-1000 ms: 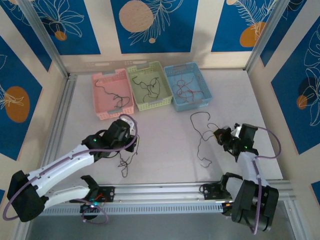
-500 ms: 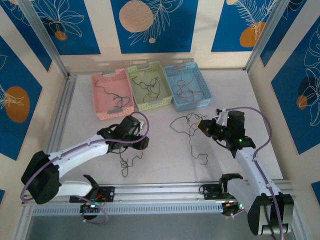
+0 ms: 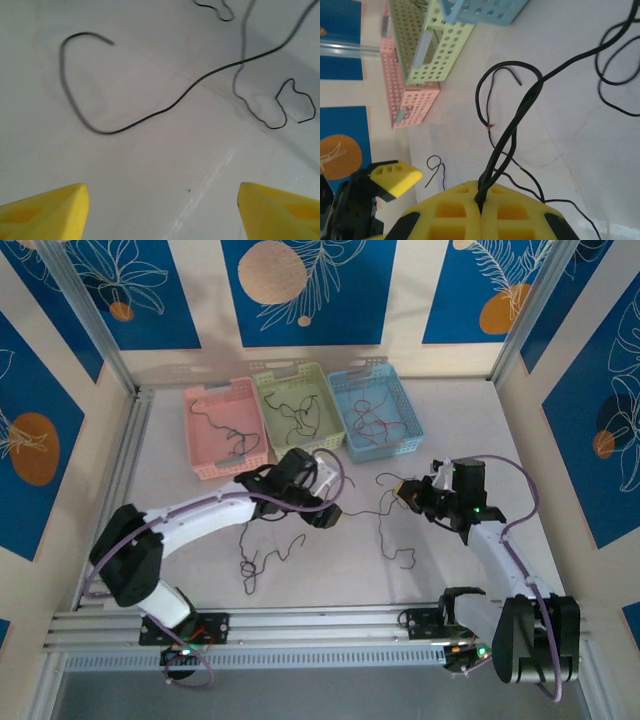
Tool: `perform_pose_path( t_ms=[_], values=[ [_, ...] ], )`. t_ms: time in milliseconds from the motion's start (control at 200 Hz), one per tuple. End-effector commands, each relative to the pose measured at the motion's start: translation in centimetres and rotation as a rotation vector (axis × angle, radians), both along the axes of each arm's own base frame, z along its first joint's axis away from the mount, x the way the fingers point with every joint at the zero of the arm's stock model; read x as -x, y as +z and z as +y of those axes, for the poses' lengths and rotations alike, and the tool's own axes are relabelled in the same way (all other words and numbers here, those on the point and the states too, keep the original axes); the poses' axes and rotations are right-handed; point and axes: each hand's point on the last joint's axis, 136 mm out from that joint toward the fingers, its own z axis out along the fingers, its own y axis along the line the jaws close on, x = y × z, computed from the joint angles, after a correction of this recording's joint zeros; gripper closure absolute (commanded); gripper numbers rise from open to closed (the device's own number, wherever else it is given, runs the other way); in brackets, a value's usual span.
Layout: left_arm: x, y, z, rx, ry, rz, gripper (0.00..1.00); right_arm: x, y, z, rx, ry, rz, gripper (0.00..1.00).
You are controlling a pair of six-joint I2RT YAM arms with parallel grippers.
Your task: Untangle the cables
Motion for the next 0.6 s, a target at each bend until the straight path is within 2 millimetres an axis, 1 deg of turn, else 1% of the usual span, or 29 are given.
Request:
perform_pose_path(
  t_ms=[0,240,350,435,595],
  values=[
    [0.5,0.3,-3.6,-0.001,-0.189,-0.065,0.21,-0.7,0.8,-0.1,-0.054,0.013,-0.024,1.00],
    [-0.4,-4.1,-7.3,-0.103,-0.299,-0.023,0.21,-0.8,-0.1,-0.9,-0.078,0.001,-0.004,1.00],
    [-2.0,-5.8,-8.2,-0.177,-0.294,-0.047,0.20,-0.8,-0.1,-1.1,-0.083,0.001,-0.009,1.00],
    [-3.3,-6.7,-8.9,-0.202,-0.283,-0.068,0.21,-0.7,0.0,-1.2,-0.084,0.001,-0.010,1.00],
    [-4.3,-8.8,-10.2,-0.214,-0.285,-0.065,0.23,-0.7,-0.1,-1.3,-0.089,0.002,-0.007,1.00]
  ],
)
